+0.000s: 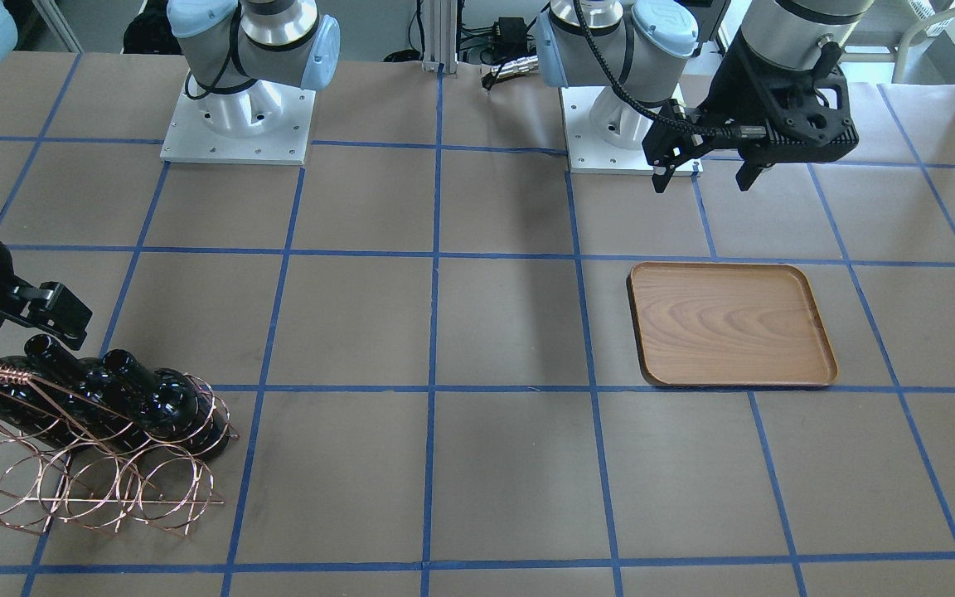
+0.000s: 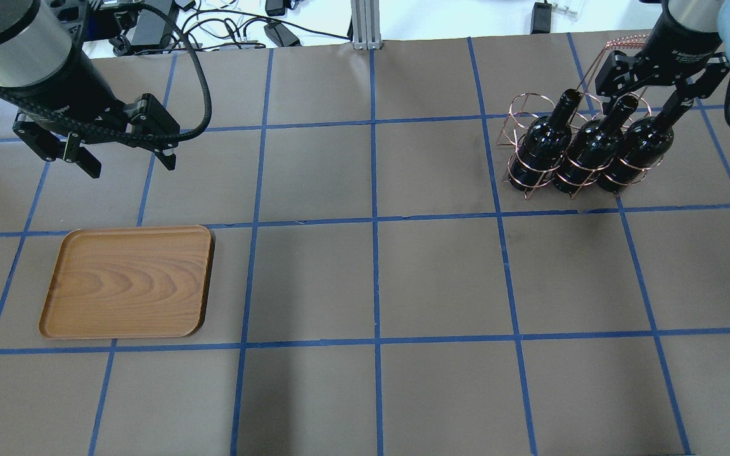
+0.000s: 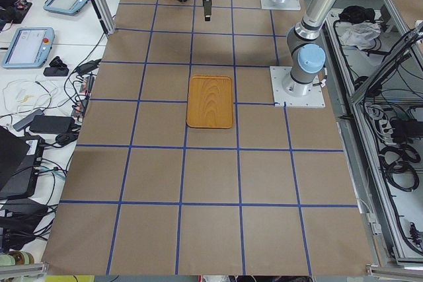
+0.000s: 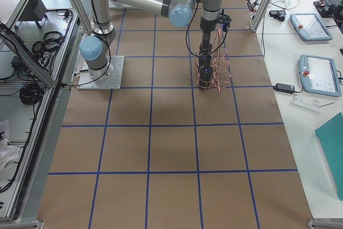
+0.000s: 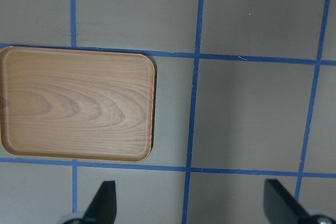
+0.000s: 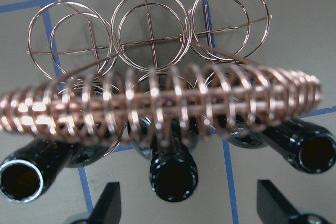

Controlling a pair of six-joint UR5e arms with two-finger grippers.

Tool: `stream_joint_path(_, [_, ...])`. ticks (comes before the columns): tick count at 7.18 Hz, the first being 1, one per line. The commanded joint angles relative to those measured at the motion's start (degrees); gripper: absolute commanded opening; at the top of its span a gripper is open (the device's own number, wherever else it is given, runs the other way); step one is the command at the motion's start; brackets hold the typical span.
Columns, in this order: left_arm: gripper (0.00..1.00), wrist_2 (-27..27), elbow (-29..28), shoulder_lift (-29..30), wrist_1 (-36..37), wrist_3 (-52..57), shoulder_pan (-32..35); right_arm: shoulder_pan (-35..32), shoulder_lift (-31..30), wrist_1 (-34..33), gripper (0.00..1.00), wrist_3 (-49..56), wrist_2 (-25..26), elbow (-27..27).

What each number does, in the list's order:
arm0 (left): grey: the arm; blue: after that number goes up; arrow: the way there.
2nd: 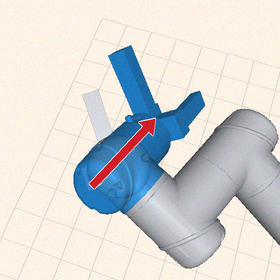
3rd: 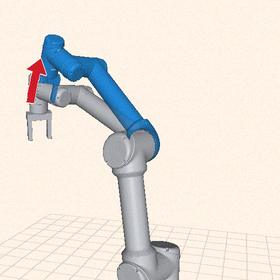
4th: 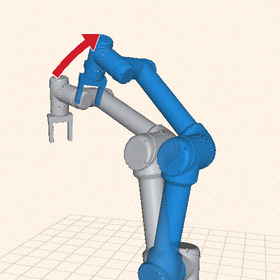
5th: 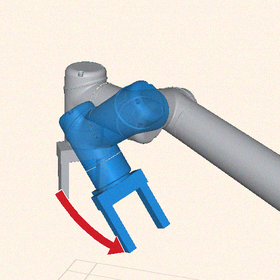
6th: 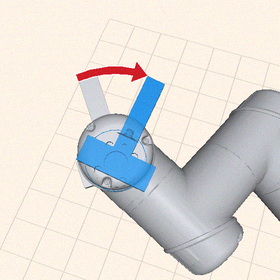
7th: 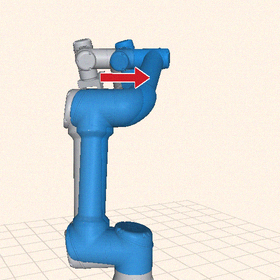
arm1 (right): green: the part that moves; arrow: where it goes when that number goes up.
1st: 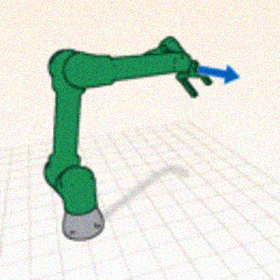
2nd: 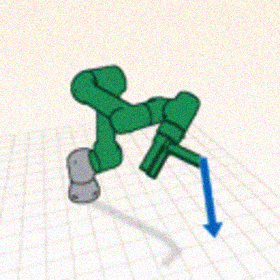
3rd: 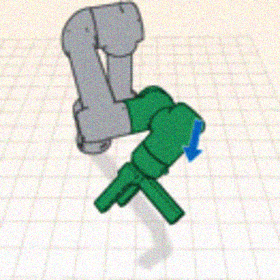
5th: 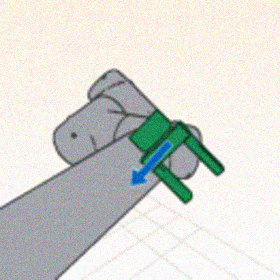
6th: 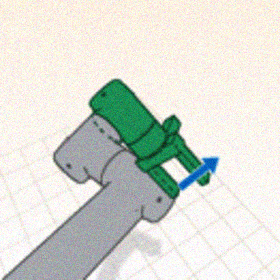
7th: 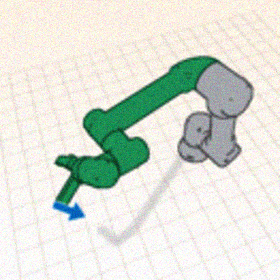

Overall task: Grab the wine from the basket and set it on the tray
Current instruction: 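Grasp the neck of the nearest dark wine bottle with the right gripper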

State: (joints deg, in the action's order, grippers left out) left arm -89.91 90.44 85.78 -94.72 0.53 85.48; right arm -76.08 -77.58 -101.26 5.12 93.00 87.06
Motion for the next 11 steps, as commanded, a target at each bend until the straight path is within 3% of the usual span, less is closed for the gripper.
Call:
stream_joint_path(1, [1.0,-0.1,0.0,0.0,0.0,0.0,0.0,-0.9,0.8,-2.1,0.89,0.0,-0.1,0.1])
stream_joint_path(6, [1.0,0.0,0.0,0.0,0.1,0.0,0.0,-0.9,2.8,-1.9,0.74,3.6,0.3,0.1])
stream_joint_path(7, [1.0,-0.1,0.0,0.0,0.1,0.0,0.0,-0.9,2.8,-1.5,0.62,3.7,0.2,0.1])
stream_joint_path(8, [1.0,0.0,0.0,0.0,0.1,0.0,0.0,-0.9,2.4,-1.8,0.45,4.3,0.3,0.0])
stream_joint_path(10, [1.0,-0.1,0.0,0.0,0.1,0.0,-0.1,-0.9,2.3,-1.0,0.29,5.2,0.3,0.0])
stream_joint_path(11, [1.0,-0.1,0.0,0.0,0.1,0.0,-0.1,-0.9,2.3,-1.3,0.29,5.2,0.1,0.0])
